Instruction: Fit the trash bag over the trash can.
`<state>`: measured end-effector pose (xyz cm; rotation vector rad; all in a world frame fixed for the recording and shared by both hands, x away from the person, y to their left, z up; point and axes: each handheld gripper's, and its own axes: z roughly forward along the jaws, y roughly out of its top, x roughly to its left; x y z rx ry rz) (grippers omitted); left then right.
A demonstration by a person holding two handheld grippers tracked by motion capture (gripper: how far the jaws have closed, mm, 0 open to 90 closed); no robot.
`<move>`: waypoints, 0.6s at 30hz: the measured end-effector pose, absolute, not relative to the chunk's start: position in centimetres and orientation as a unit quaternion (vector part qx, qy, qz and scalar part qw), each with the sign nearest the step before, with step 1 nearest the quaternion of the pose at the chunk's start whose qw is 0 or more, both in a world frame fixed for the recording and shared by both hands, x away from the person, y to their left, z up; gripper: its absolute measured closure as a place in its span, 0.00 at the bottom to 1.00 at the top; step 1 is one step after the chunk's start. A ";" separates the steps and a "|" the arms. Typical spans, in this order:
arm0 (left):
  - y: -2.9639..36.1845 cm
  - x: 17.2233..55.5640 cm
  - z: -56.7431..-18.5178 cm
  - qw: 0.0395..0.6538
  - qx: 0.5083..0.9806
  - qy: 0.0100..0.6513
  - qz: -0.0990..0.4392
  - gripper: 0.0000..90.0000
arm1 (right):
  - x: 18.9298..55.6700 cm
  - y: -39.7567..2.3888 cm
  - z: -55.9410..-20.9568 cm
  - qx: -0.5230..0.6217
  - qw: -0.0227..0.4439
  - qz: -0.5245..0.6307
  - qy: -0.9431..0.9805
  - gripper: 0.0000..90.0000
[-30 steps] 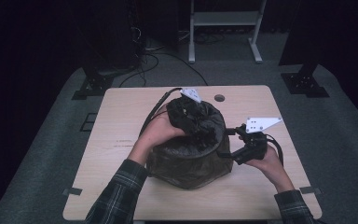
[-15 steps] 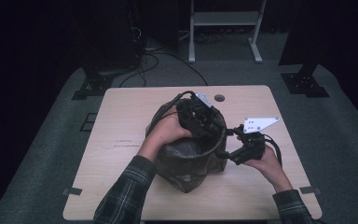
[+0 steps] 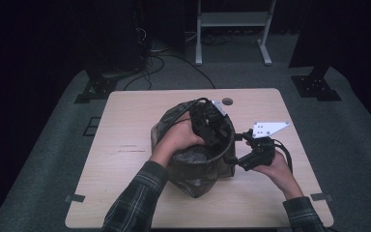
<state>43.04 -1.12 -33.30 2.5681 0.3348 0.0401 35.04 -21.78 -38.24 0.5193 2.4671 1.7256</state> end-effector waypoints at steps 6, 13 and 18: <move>-0.1 41.9 -32.0 0.289 0.951 0.113 0.020 0.00 | 34.9 -21.8 -38.3 0.173 0.041 0.562 0.808 0.11; 0.5 40.0 -31.6 0.283 0.955 0.093 0.007 0.00 | 34.9 -21.9 -38.5 0.175 0.041 0.561 0.808 0.11; 0.3 39.2 -32.2 0.272 0.959 0.086 -0.005 0.00 | 34.8 -21.9 -38.5 0.176 0.041 0.558 0.810 0.11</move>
